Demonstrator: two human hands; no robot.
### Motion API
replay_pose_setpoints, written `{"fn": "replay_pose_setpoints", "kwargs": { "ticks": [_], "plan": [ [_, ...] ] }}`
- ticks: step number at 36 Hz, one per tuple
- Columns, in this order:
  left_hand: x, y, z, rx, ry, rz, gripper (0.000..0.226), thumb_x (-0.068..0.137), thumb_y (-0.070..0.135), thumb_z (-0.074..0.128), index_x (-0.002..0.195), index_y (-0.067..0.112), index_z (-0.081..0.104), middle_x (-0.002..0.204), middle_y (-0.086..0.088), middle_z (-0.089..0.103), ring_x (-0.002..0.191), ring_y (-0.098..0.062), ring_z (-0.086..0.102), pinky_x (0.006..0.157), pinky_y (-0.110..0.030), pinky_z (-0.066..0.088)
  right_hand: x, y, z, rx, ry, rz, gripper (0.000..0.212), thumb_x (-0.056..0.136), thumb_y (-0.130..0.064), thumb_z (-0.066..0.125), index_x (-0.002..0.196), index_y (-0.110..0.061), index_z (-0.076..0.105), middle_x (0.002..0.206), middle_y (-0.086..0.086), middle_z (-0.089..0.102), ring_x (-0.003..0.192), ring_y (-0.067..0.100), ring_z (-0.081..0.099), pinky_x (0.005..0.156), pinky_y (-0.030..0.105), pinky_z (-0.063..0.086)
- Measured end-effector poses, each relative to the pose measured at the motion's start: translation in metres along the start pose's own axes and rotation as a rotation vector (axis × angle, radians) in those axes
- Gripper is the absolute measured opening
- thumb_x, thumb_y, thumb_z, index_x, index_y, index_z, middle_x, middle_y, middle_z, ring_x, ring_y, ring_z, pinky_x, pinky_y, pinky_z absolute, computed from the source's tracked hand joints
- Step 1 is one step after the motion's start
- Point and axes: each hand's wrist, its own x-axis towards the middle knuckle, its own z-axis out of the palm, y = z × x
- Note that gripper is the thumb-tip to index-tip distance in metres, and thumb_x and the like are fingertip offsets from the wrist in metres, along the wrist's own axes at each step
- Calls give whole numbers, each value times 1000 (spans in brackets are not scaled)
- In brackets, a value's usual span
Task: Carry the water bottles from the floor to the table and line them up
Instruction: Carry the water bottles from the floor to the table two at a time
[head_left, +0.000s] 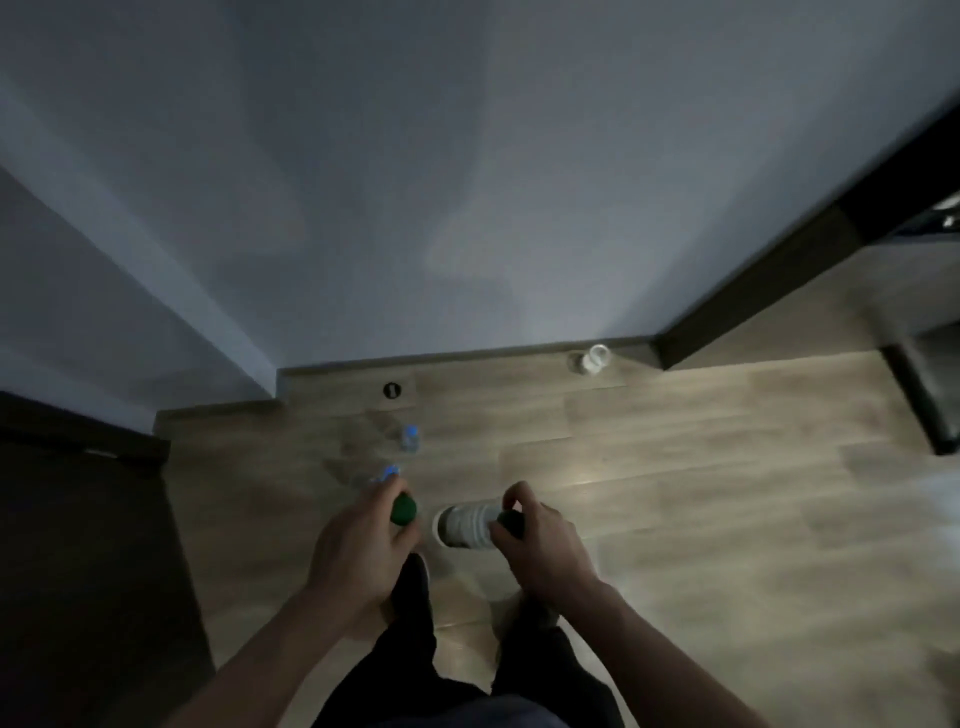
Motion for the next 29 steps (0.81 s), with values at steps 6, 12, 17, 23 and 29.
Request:
{"fn": "replay_pose_setpoints", "kwargs": {
  "ticks": [6, 12, 17, 23, 29],
  "plan": [
    [13, 78, -17, 12, -55, 149, 19, 92, 48, 63, 99, 36, 49, 84, 14, 61, 68, -6, 58, 55, -30, 44, -37, 22, -61, 30, 181, -5, 24, 90, -45, 60, 101, -32, 43, 80, -6, 58, 70, 21, 53, 60, 32, 35],
    [31, 183, -5, 40, -101, 317, 23, 90, 46, 66, 91, 33, 48, 74, 9, 55, 63, -9, 54, 52, -27, 32, -68, 74, -131, 66, 355, 12, 23, 86, -46, 59, 97, -34, 43, 79, -6, 57, 68, 21, 53, 57, 34, 34],
    [36, 273, 20, 23, -116, 448, 25, 86, 48, 69, 89, 33, 49, 69, 11, 55, 60, -7, 54, 53, -30, 38, -98, 137, -193, 108, 493, -3, 23, 86, -46, 60, 97, -34, 43, 70, -9, 52, 61, 9, 50, 50, 23, 31],
    [38, 374, 59, 0, -131, 550, 23, 85, 49, 70, 87, 41, 49, 69, 12, 59, 59, -5, 56, 54, -33, 47, -130, 207, -266, 108, 589, -15, 19, 82, -53, 53, 94, -41, 43, 74, -15, 52, 63, 5, 52, 52, 19, 31],
    [32, 466, 90, 7, -136, 658, 24, 89, 49, 70, 84, 47, 46, 75, 19, 60, 68, 3, 57, 52, -12, 31, -163, 266, -329, 71, 679, 15, 13, 87, -44, 62, 93, -34, 55, 83, -13, 59, 73, 7, 56, 58, 23, 44]
  ]
}}
